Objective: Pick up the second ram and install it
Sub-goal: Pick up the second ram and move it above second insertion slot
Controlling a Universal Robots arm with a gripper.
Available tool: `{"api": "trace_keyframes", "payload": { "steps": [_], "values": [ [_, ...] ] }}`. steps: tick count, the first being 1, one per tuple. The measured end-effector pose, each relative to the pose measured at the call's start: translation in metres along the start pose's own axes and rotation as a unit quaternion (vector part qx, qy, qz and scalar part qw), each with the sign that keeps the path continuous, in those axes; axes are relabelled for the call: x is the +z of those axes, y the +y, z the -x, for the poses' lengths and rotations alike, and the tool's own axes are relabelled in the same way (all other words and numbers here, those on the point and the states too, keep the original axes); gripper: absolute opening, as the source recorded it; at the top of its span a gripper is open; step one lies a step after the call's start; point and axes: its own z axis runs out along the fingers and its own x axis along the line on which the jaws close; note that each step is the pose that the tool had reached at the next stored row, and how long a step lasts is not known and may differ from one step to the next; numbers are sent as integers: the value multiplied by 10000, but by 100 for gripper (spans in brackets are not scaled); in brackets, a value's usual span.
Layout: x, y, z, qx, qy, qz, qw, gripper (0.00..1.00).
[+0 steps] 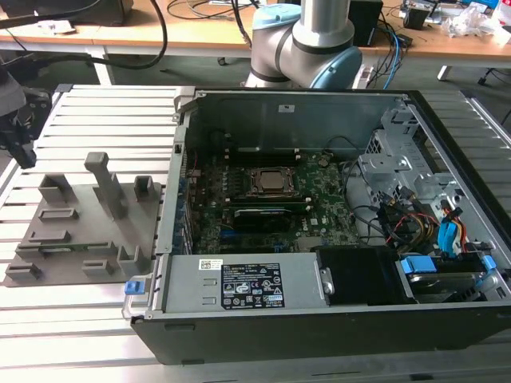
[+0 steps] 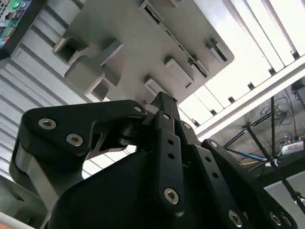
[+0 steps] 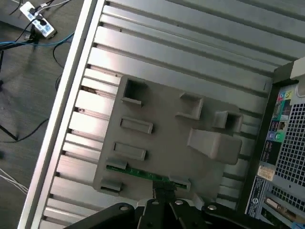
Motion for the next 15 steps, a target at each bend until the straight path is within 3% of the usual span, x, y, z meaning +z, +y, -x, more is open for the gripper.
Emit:
{"api": "trace_keyframes", "payload": {
  "steps": [2,4,5,6,9,11,12,15],
  "values": [
    [0,0,0,-348,5,9,9994,11],
    [0,0,0,-644,9,17,9979,11],
    [0,0,0,-897,12,23,9960,11],
    [0,0,0,-1037,14,27,9946,11],
    [0,0,0,-1476,20,38,9890,11],
    [0,0,0,-1606,22,41,9870,11],
    [0,0,0,-1761,24,45,9844,11],
    [0,0,0,-1982,27,51,9802,11]
  ]
}}
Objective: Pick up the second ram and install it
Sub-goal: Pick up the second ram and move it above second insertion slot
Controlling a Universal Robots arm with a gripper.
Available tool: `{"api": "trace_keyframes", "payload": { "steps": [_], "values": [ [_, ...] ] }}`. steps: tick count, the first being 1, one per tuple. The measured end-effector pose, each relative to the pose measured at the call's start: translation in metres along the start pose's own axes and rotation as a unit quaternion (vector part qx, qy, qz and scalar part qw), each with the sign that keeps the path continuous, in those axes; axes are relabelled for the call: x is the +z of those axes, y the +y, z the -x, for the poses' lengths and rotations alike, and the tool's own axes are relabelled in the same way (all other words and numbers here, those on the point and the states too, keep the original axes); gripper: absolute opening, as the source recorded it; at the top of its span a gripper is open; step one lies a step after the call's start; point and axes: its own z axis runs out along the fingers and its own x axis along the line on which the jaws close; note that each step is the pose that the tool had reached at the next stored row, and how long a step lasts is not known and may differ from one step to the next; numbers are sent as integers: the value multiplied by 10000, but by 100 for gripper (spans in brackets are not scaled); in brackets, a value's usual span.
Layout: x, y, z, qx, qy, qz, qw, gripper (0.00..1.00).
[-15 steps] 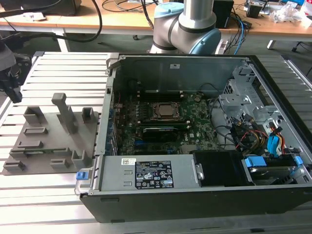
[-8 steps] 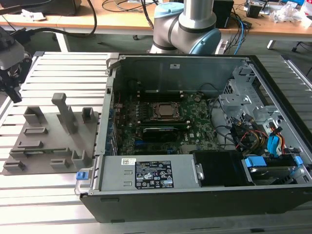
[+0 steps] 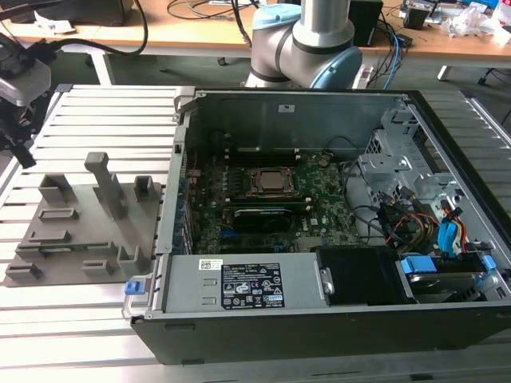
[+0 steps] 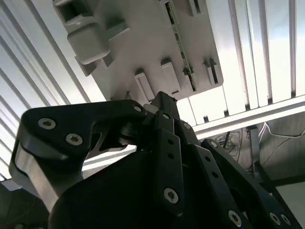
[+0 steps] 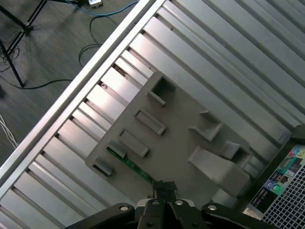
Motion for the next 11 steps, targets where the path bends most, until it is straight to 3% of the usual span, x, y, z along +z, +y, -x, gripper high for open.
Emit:
{"api": "trace_keyframes", "payload": {
  "steps": [3,6,11],
  "values": [
    [0,0,0,-193,3,5,9998,11],
    [0,0,0,-623,8,16,9981,11],
    [0,0,0,-954,13,25,9954,11]
  ]
}}
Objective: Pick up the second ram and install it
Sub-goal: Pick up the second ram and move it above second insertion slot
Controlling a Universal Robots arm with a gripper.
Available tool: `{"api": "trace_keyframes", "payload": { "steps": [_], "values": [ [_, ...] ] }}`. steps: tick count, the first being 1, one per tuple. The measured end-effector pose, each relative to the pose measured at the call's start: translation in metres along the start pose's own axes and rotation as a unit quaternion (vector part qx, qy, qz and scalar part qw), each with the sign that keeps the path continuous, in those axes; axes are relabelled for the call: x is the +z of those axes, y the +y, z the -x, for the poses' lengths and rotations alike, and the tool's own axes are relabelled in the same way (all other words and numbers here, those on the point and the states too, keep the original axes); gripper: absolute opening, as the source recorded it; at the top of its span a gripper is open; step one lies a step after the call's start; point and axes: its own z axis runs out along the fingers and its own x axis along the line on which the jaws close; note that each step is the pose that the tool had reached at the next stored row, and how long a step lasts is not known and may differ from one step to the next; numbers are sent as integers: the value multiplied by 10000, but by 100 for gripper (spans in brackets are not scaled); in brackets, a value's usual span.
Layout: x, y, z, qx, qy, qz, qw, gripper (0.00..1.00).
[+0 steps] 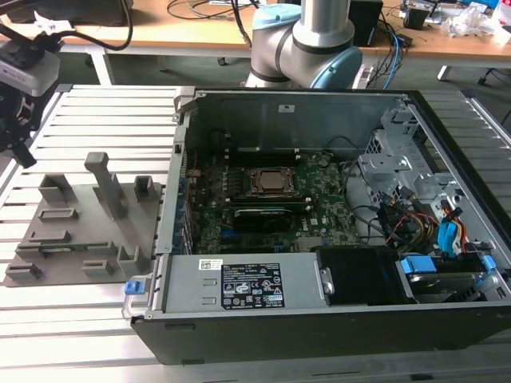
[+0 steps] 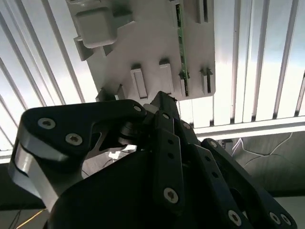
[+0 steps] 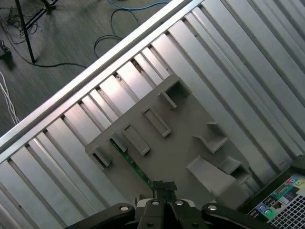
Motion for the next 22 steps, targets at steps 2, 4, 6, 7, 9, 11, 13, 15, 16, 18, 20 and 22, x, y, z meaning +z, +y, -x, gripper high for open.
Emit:
{"api": "trace_keyframes", "payload": {
  "steps": [2,4,6,7,9,11,13,15,16,18,20,22],
  "values": [
    [0,0,0,-254,3,7,9997,11],
    [0,0,0,-482,6,12,9988,11],
    [0,0,0,-742,10,19,9972,11],
    [0,0,0,-828,11,21,9966,11],
    [0,0,0,-971,13,25,9953,11],
    [0,0,0,-1077,14,28,9942,11],
    [0,0,0,-1267,17,33,9919,11],
    [0,0,0,-1545,21,40,9880,11],
    [0,0,0,-1618,22,41,9868,11],
    [0,0,0,-1723,23,44,9850,11],
    [0,0,0,-1968,27,51,9804,11],
    [0,0,0,-2141,29,55,9768,11]
  ]
}}
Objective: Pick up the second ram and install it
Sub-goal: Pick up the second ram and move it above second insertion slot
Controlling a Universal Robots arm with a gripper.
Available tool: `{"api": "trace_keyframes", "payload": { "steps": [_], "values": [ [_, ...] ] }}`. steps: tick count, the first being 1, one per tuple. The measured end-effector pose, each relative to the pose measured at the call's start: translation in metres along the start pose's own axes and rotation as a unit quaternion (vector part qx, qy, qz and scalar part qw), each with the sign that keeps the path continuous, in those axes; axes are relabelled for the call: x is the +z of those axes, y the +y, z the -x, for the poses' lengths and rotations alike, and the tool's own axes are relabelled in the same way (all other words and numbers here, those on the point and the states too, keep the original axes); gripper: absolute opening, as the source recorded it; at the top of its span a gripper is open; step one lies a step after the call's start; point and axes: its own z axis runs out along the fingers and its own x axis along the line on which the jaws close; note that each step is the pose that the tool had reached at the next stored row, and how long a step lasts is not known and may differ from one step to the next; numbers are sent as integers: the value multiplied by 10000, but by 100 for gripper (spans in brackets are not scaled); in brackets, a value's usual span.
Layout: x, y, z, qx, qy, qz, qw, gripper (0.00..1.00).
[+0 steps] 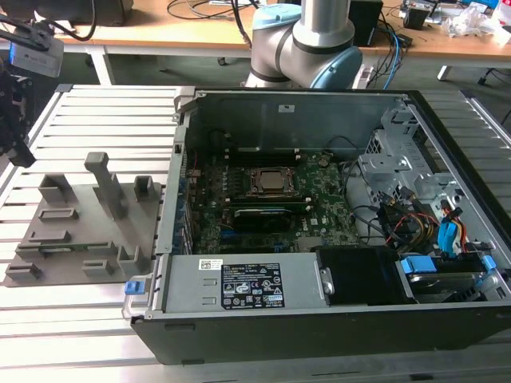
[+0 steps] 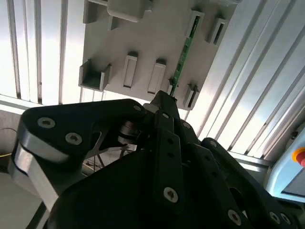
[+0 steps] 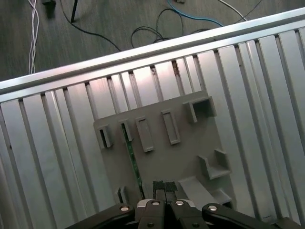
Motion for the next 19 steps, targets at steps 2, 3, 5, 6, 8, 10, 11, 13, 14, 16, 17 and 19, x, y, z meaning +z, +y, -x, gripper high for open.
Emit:
{"api": "trace_keyframes", "payload": {
  "steps": [2,3,5,6,8,10,11,13,14,16,17,19],
  "values": [
    [0,0,0,-135,2,3,9999,11],
    [0,0,0,-231,3,6,9997,11],
    [0,0,0,-322,4,8,9995,11],
    [0,0,0,-412,6,11,9991,11],
    [0,0,0,-498,7,13,9988,11],
    [0,0,0,-639,9,16,9980,11],
    [0,0,0,-678,9,17,9977,11],
    [0,0,0,-791,11,20,9969,11],
    [0,0,0,-867,12,23,9962,11],
    [0,0,0,-951,13,24,9955,11],
    [0,0,0,-1023,14,26,9947,11],
    [0,0,0,-1125,15,29,9936,11]
  ]
}}
